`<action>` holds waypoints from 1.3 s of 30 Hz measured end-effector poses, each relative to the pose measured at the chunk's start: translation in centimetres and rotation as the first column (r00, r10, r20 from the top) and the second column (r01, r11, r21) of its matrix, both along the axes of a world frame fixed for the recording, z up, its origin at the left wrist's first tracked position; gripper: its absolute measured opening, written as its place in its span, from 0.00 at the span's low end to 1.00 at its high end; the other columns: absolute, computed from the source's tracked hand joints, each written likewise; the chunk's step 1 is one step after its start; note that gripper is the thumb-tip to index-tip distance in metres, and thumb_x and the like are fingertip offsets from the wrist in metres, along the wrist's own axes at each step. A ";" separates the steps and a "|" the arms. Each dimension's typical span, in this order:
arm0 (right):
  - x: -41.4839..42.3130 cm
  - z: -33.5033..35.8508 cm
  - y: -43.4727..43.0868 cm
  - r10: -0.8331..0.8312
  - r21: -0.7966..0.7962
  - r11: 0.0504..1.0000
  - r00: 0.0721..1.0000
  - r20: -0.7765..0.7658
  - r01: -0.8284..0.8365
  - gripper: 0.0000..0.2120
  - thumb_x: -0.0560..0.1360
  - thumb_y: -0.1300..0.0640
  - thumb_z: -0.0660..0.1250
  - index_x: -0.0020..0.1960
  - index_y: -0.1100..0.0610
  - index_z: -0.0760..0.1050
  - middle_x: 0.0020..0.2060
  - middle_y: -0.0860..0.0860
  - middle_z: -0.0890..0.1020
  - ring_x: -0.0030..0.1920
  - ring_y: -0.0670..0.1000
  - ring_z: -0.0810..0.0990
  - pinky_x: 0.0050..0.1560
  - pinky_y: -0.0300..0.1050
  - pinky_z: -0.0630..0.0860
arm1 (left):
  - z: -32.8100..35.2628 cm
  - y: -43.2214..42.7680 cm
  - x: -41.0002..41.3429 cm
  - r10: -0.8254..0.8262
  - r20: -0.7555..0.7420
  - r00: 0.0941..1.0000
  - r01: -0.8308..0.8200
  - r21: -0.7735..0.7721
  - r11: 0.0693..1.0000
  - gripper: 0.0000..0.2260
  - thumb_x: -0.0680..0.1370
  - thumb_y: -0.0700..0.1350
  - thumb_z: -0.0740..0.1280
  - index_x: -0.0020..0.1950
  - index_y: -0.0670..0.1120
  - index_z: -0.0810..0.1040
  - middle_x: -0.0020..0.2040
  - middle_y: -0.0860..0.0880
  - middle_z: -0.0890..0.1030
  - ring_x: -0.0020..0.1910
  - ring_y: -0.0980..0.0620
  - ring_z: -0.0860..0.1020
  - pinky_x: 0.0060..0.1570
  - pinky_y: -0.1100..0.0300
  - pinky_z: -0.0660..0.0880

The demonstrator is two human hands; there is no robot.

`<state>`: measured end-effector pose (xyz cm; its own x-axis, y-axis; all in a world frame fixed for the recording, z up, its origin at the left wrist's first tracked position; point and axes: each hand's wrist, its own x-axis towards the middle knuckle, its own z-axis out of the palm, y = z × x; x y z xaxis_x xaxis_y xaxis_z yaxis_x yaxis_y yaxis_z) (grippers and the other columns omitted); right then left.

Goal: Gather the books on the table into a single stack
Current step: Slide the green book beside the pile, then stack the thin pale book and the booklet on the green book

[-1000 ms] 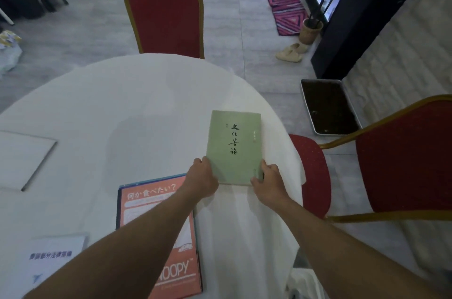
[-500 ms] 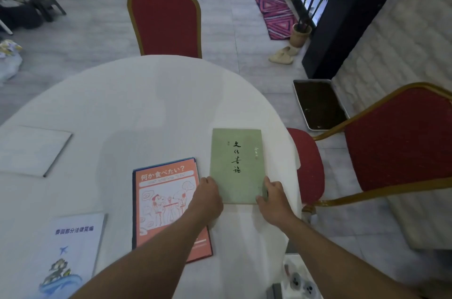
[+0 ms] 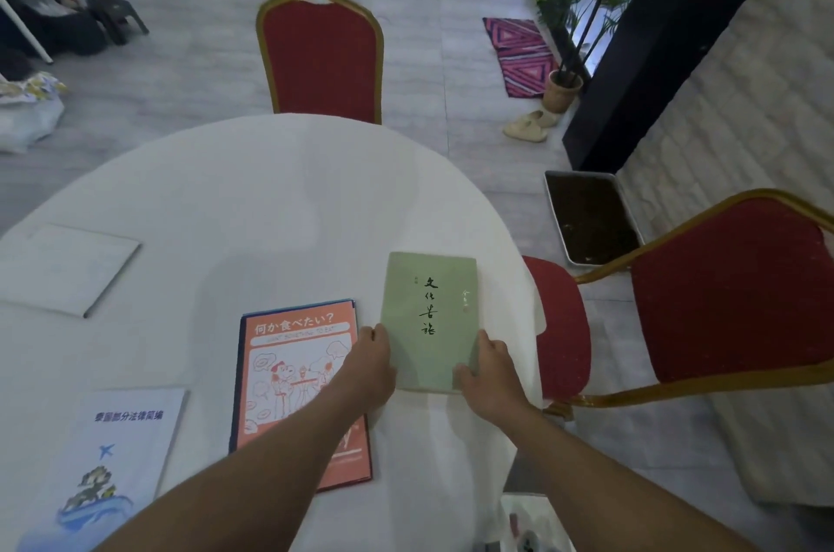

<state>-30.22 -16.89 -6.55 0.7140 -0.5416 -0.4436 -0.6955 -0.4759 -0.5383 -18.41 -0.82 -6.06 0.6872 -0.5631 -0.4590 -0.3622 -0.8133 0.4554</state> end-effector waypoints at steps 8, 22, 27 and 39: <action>4.5 3.6 0.9 0.163 -0.045 0.986 0.986 0.032 -0.162 0.24 0.79 0.47 0.63 0.70 0.57 0.65 0.69 0.55 0.70 0.68 0.58 0.70 0.68 0.54 0.69 | 3.1 3.5 2.4 0.100 0.107 0.989 -0.098 -0.025 0.995 0.25 0.82 0.46 0.58 0.78 0.41 0.57 0.76 0.40 0.62 0.73 0.42 0.64 0.70 0.50 0.66; 13.9 3.8 9.1 0.435 -0.111 0.897 0.900 0.041 -0.428 0.37 0.81 0.37 0.56 0.82 0.56 0.53 0.81 0.52 0.57 0.81 0.53 0.53 0.79 0.50 0.52 | 5.3 17.0 7.2 0.385 0.181 0.905 -0.400 0.050 0.915 0.28 0.82 0.52 0.55 0.79 0.43 0.53 0.78 0.42 0.58 0.76 0.42 0.59 0.73 0.48 0.62; 17.7 3.3 13.8 0.510 -0.094 0.858 0.860 0.027 -0.506 0.37 0.81 0.38 0.57 0.82 0.56 0.52 0.81 0.53 0.56 0.81 0.52 0.53 0.79 0.52 0.52 | 4.7 22.6 8.7 0.432 0.181 0.884 -0.455 0.114 0.883 0.30 0.82 0.53 0.56 0.79 0.42 0.52 0.77 0.40 0.59 0.74 0.41 0.62 0.71 0.49 0.63; 26.3 1.1 25.3 0.631 -0.060 0.776 0.776 0.028 -0.628 0.35 0.81 0.39 0.58 0.81 0.56 0.54 0.79 0.54 0.60 0.79 0.54 0.57 0.78 0.52 0.56 | 0.6 33.2 9.9 0.620 0.010 0.785 -0.607 0.215 0.765 0.45 0.73 0.62 0.68 0.79 0.42 0.49 0.78 0.40 0.55 0.77 0.41 0.56 0.73 0.51 0.59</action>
